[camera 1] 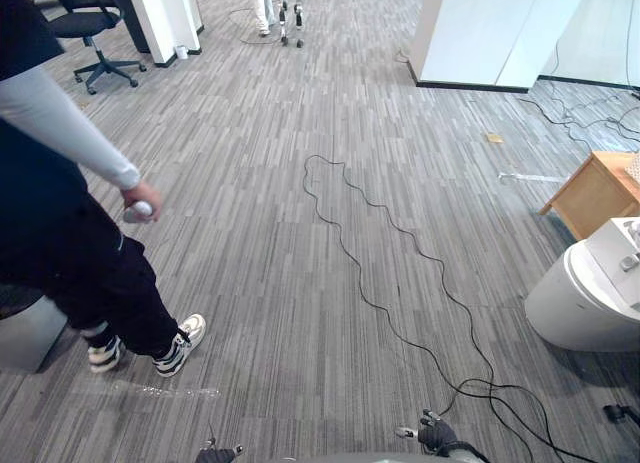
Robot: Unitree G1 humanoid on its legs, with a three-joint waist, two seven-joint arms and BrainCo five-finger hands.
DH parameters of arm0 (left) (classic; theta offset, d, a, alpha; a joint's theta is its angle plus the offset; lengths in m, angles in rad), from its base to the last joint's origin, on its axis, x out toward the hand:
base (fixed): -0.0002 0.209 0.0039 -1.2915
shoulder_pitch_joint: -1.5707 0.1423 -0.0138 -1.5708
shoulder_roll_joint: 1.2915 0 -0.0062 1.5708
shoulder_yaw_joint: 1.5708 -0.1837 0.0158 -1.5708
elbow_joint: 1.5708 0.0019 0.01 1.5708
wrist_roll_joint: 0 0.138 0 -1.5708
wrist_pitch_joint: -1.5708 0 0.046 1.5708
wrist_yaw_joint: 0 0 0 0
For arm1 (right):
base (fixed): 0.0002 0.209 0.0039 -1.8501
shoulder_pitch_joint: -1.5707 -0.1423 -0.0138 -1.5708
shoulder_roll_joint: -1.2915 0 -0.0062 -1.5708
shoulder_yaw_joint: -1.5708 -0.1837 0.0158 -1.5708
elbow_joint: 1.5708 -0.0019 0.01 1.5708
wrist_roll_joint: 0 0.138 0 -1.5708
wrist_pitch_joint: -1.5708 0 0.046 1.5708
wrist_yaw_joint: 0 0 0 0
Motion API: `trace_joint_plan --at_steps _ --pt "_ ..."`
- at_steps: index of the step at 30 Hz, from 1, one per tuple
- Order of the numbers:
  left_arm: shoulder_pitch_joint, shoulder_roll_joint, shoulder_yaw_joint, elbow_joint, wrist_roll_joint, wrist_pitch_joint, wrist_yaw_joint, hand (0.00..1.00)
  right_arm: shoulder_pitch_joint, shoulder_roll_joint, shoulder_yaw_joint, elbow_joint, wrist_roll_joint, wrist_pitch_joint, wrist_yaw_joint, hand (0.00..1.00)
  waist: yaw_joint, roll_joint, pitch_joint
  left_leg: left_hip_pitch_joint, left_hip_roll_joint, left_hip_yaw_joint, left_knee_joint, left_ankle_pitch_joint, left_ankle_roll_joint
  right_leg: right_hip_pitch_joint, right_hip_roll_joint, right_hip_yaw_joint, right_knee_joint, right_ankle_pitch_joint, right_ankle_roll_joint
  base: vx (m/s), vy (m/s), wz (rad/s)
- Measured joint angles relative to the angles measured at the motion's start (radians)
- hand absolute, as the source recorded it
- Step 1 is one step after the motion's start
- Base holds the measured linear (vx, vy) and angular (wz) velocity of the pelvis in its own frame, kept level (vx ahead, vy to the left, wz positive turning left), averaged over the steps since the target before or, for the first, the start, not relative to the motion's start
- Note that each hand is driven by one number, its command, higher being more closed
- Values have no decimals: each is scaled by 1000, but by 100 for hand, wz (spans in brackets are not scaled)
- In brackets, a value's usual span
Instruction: Organize washtable
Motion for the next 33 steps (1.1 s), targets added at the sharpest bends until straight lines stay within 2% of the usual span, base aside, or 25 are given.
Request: trace_joint_plan --at_steps 2,3,4,5,6,7,8,11,12,13,14,15,16,17,18,19,20,21,22,23,25,26,28,31,33 --pt "0 5 2 -3 1 0 0 0 -2 1 20 -1 -10 -2 13 0 -1 -10 1 -42 18 -12 62 -6 -7 -16 11 -1 23 -30 -26 -64 -119 29" --pt "0 6 4 -6 1 0 0 0 -6 -4 40 -2 -12 -5 16 0 0 -5 11 -90 49 -14 161 -36 -27 -27 26 -1 53 -57 -42 -116 -166 27" --pt "-1 6 4 -9 1 0 0 0 -14 -6 49 -2 -14 -5 16 0 4 -9 26 -127 78 -13 270 -61 -35 -21 38 -3 74 -75 -25 -131 -123 16" --pt "-1 7 4 -9 0 1 0 0 -18 -8 57 -2 -14 -4 16 0 6 4 42 -157 98 -12 346 -66 -39 -18 46 -4 83 -88 -22 -157 -126 5" --pt "1 7 5 -10 0 3 0 0 -27 -10 76 -7 -14 -5 14 0 9 -2 71 -224 140 -2 525 -35 -58 10 64 -3 101 -107 -33 -144 -93 0" --pt "4 17 8 -9 0 6 1 0 -28 -10 86 -10 -16 -4 14 0 11 -18 82 -246 150 -3 563 -39 -65 19 63 -1 103 -112 -36 -133 -96 -3" --pt "2 18 12 -9 0 12 1 0 -28 -12 105 -25 -19 -4 14 0 21 -19 85 -279 152 -8 559 -55 -51 17 60 4 104 -117 -38 -114 -32 -11" --pt "-3 -8 8 -11 0 13 1 0 -26 -52 129 -44 -44 -2 15 0 40 25 91 -319 145 -9 323 -58 -56 -3 75 35 57 -119 -35 -47 33 -37" --pt "-1 -33 12 4 0 12 1 0 -44 -71 145 -55 -45 -1 14 0 57 82 84 -351 182 -5 259 9 -37 -53 141 34 206 -152 -24 97 23 -41" --pt "-3 -16 3 -7 0 8 -1 0 -45 -48 152 -55 -46 -1 13 0 60 51 95 -364 145 5 247 8 -43 -85 116 36 371 -248 -36 164 -50 -14" --pt "-5 -5 3 -11 0 6 0 0 -45 -38 147 -51 -47 -1 13 0 58 24 99 -370 122 10 261 8 -43 -59 107 35 367 -299 -48 172 -75 35" --pt "-11 -1 11 -21 -2 8 1 0 -51 -39 147 -34 -50 0 17 0 57 15 115 -408 116 6 342 3 -28 -10 105 20 299 -366 -50 155 10 28" --pt "4 -14 27 -28 -1 9 -1 0 -58 -39 146 -33 -52 5 14 0 69 27 112 -436 114 0 392 -21 -6 -14 102 40 321 -390 -50 133 97 11" --pt "13 -17 40 -25 -1 12 -1 0 -53 -34 144 -33 -52 5 14 0 69 22 111 -431 107 7 404 -36 16 -25 92 46 345 -407 -45 131 160 -12" --pt "26 -13 53 -24 -2 19 -1 0 -49 -21 139 -30 -52 6 15 0 71 0 109 -420 93 25 419 -63 26 -31 67 56 380 -440 -32 304 123 -20" --pt "46 -7 55 -21 -2 20 -1 0 -41 3 113 -10 -52 7 15 0 87 -41 90 -394 60 52 417 -109 36 -55 29 84 498 -466 3 344 113 -18" --pt "46 -4 56 -16 -2 21 -1 0 -41 8 98 -7 -52 7 15 0 86 -48 89 -382 52 55 423 -124 41 -84 16 98 585 -465 7 381 108 -11" --pt "46 2 60 -10 -1 22 -1 0 -40 12 75 -4 -50 6 15 0 81 -59 90 -348 38 57 423 -132 52 -121 -6 119 721 -440 45 421 141 18" --pt "49 10 61 -6 0 24 -3 0 -38 16 36 -2 -47 7 15 0 76 -66 90 -273 23 53 409 -158 66 -175 -32 126 920 -329 73 425 143 23" --pt "49 12 60 -7 0 24 -3 0 -35 16 24 -2 -42 8 15 0 71 -59 93 -239 18 47 397 -168 69 -189 -42 121 986 -265 69 534 152 28" --pt "44 19 57 -8 1 26 -10 0 -26 18 -17 -3 -28 3 19 0 55 -59 94 -123 4 15 333 -192 84 -228 -64 78 1139 -267 12 461 100 21" --pt "41 20 51 -8 1 28 -15 0 -25 17 -48 -8 -3 -1 23 0 34 -54 93 -29 4 -4 255 -198 82 -277 -59 28 1156 -320 -52 452 80 21" --pt "31 22 42 -8 3 28 -21 0 -20 17 -79 -32 13 -3 33 0 10 -49 94 50 14 -16 186 -190 68 -341 -53 -32 1091 -362 -74 458 47 30" --pt "-15 21 40 -7 23 26 -22 0 -20 18 -119 -77 49 -10 40 0 -29 -29 97 152 53 -56 103 -199 47 -470 -12 -89 758 -354 -66 575 8 54" --pt "-61 8 20 -7 35 17 -22 0 -28 10 -138 -95 67 -13 44 0 -37 -4 112 223 95 -76 42 -195 14 -516 29 -53 417 -206 -33 672 -52 64"
